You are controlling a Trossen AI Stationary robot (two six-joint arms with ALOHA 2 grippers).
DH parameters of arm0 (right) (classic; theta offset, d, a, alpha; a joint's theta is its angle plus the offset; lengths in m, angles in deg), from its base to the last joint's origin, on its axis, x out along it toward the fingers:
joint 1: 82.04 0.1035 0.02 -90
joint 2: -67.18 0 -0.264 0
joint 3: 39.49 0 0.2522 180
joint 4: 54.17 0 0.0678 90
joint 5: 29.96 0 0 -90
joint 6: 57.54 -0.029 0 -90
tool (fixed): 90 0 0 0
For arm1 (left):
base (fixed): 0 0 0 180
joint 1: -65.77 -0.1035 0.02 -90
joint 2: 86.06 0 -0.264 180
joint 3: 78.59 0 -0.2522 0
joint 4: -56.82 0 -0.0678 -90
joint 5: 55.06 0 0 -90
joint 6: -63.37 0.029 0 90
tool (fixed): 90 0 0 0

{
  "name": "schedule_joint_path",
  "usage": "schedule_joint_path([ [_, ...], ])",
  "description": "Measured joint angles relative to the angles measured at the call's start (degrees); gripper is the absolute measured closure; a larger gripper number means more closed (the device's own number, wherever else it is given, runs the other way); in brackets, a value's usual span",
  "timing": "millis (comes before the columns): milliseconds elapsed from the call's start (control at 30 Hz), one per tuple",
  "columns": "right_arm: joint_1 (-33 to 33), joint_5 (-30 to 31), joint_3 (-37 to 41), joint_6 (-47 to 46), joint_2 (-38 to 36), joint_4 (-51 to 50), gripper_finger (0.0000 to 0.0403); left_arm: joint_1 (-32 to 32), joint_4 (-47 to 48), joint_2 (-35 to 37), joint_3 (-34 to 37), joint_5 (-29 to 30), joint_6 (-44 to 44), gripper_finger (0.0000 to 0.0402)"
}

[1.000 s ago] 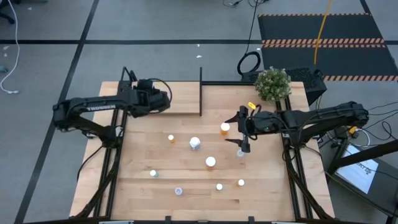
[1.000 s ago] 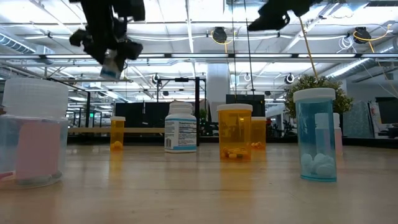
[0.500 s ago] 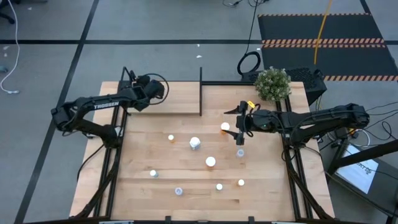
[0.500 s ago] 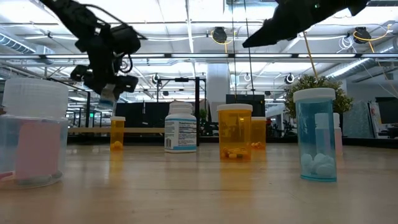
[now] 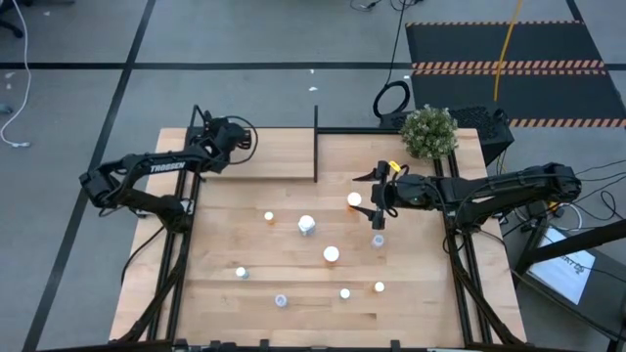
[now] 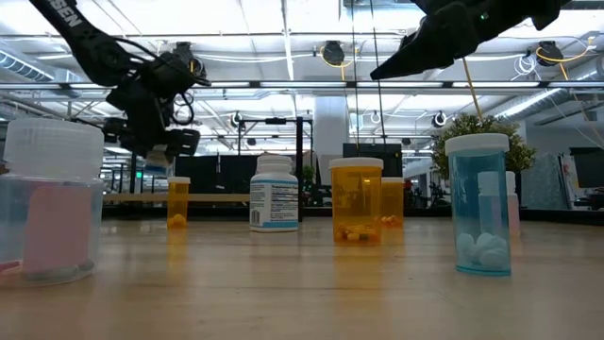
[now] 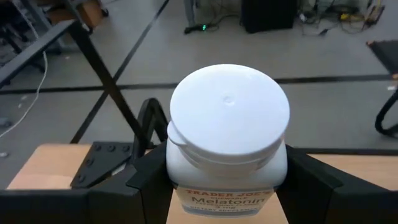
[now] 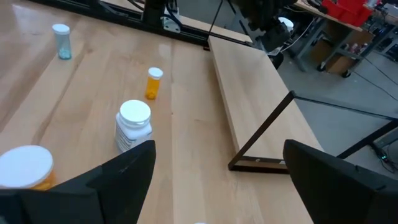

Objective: Pick and place medicine bottles onto shelf by color
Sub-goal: Put the bottom white pill bottle on the shelf

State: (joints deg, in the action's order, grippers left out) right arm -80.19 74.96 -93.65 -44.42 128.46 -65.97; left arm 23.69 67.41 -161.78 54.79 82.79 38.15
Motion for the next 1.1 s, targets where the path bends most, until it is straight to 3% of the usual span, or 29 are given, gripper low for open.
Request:
schedule_joint_path([
  [567,0.00,-0.17,0.02,1.54,0.00,0.98,0.0054,-5.22,-11.99,-0.02,7.33,-4.48,5.30,0.0169],
  [1100,0.00,-0.20,0.02,2.75,0.00,3.19,0.0054,-5.91,-14.80,-0.02,7.76,-5.96,3.05,0.0169],
])
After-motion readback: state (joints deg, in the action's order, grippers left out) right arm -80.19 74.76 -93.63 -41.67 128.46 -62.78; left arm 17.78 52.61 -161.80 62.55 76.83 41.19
